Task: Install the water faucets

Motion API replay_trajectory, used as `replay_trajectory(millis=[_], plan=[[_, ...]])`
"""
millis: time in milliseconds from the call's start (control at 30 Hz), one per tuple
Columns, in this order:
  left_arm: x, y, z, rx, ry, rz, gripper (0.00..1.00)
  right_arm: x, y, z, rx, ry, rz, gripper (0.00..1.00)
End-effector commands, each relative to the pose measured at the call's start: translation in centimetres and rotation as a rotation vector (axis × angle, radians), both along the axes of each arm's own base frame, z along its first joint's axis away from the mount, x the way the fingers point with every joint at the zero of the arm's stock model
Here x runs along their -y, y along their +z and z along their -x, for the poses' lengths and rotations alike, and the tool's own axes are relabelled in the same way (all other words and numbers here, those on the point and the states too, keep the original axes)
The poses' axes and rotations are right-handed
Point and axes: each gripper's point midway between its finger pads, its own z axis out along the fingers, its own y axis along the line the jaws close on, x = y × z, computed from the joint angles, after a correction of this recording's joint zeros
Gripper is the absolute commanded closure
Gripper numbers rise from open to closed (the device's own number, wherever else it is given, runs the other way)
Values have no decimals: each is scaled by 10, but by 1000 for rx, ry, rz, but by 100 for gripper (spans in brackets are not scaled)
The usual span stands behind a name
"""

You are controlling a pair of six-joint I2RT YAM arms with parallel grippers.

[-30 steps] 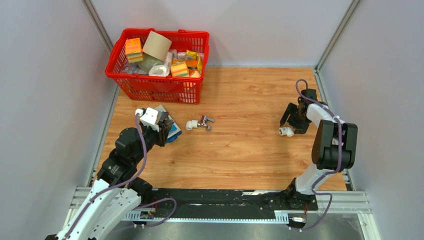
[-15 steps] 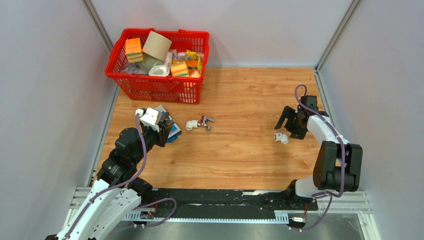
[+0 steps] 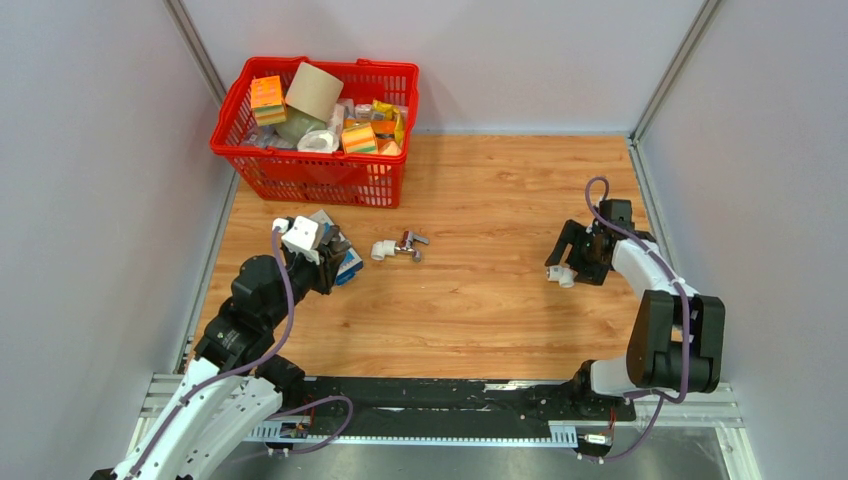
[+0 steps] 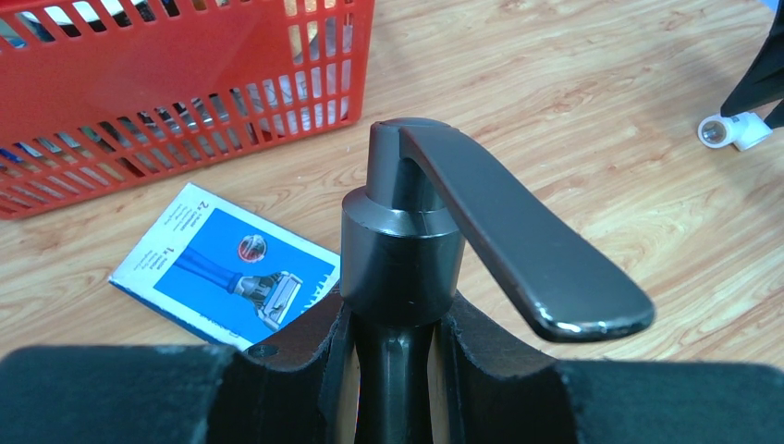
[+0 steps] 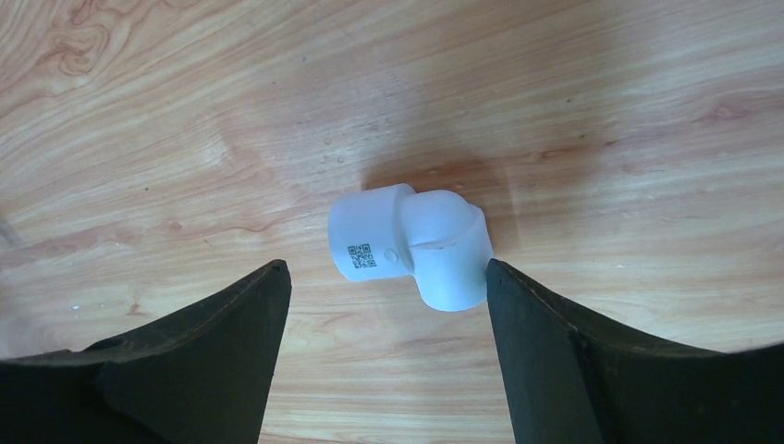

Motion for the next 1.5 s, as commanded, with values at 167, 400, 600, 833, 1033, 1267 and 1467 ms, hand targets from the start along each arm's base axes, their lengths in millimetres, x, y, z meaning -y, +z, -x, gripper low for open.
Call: replay_trajectory(millis=[167, 400, 600, 833, 1033, 1267, 1467], plan=[[4, 15, -4, 55, -14, 17, 100, -34, 3, -2, 29, 66, -77, 18], [4, 14, -4, 51, -16, 17, 100, -19, -11, 9, -7, 13, 27, 27], [4, 13, -5, 49, -17, 14, 100, -16, -21, 13, -37, 18, 73, 37], [4, 15, -4, 55, -15, 16, 100, -17, -29, 9, -38, 38, 158, 35], [4, 14, -4, 54, -15, 17, 100, -20, -36, 5, -43, 71, 213, 34], [4, 15, -4, 56, -18, 18, 100, -12, -40, 5, -44, 52, 273, 39], [2, 16, -4, 57, -12, 21, 100, -8, -42, 1, -33, 37, 309, 41]])
